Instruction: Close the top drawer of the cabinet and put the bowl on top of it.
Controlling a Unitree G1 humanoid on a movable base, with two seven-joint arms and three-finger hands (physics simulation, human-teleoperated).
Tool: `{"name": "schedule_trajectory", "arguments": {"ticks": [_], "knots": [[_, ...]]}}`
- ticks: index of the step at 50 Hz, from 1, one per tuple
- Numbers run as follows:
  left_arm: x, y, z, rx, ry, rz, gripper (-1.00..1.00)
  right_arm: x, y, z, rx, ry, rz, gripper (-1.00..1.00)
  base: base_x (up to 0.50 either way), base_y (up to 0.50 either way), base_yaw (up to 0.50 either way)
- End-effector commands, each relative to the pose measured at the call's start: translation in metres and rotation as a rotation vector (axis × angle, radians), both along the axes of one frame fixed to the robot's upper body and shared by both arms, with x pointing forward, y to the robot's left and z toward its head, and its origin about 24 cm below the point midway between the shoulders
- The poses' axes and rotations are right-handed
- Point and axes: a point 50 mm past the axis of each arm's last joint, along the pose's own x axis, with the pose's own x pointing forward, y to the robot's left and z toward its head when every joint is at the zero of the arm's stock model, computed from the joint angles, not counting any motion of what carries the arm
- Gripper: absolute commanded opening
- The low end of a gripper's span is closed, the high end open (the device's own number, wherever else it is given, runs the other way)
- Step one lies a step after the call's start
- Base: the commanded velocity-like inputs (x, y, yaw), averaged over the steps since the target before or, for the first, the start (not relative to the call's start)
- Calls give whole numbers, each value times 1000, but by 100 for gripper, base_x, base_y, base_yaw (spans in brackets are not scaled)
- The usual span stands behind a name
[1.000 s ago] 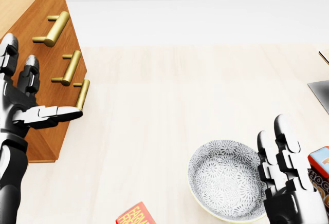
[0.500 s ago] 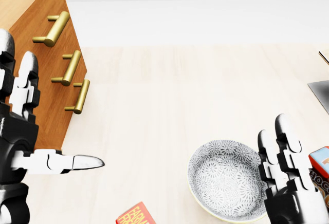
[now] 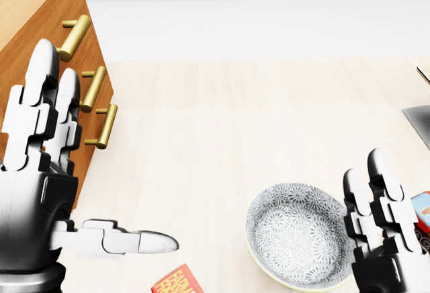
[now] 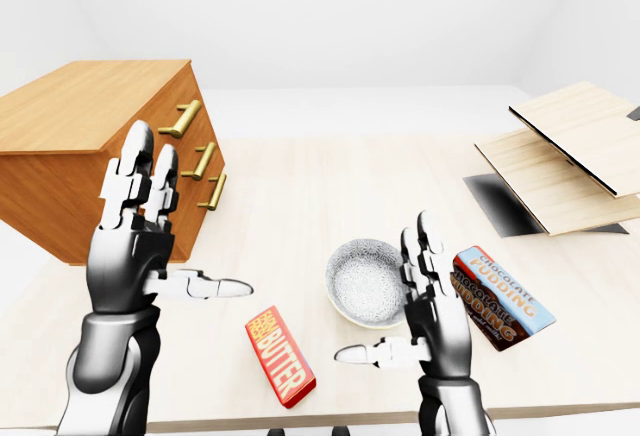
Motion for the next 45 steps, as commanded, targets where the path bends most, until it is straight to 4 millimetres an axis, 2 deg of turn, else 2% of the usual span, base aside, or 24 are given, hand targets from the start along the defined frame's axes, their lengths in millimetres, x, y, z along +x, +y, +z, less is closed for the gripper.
{"name": "schedule_trajectory", "arguments": {"ticks": [1, 15, 27, 32, 45], "knots": [[-7, -23, 7, 62, -49, -13, 100, -8, -6, 7, 12, -29, -14, 100, 0, 0, 0], [-11, -49, 7, 125, -77, -33, 100, -10, -17, 16, 16, -79, -50, 100, 0, 0, 0], [-25, -71, 15, 190, -146, -58, 100, -9, -28, 20, 38, -90, -78, 100, 0, 0, 0], [-29, -80, 9, 218, -131, -72, 100, -3, -31, 20, 45, -82, -87, 100, 0, 0, 0], [-32, -98, 7, 326, -171, -48, 100, -6, -35, 23, 54, -85, -99, 100, 0, 0, 0]]}}
